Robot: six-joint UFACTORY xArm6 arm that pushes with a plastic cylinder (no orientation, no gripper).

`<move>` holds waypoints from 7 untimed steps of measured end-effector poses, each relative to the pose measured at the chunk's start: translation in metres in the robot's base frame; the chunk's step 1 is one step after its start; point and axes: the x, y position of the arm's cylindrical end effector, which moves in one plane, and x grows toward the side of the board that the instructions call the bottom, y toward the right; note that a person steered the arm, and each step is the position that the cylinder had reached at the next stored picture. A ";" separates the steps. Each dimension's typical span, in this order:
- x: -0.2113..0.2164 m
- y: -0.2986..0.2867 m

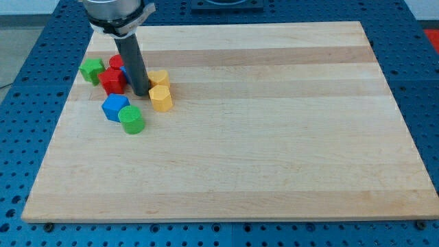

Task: Move the yellow hexagon to the bottom left of the board

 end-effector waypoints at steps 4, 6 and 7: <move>0.038 0.087; 0.091 0.057; 0.087 0.038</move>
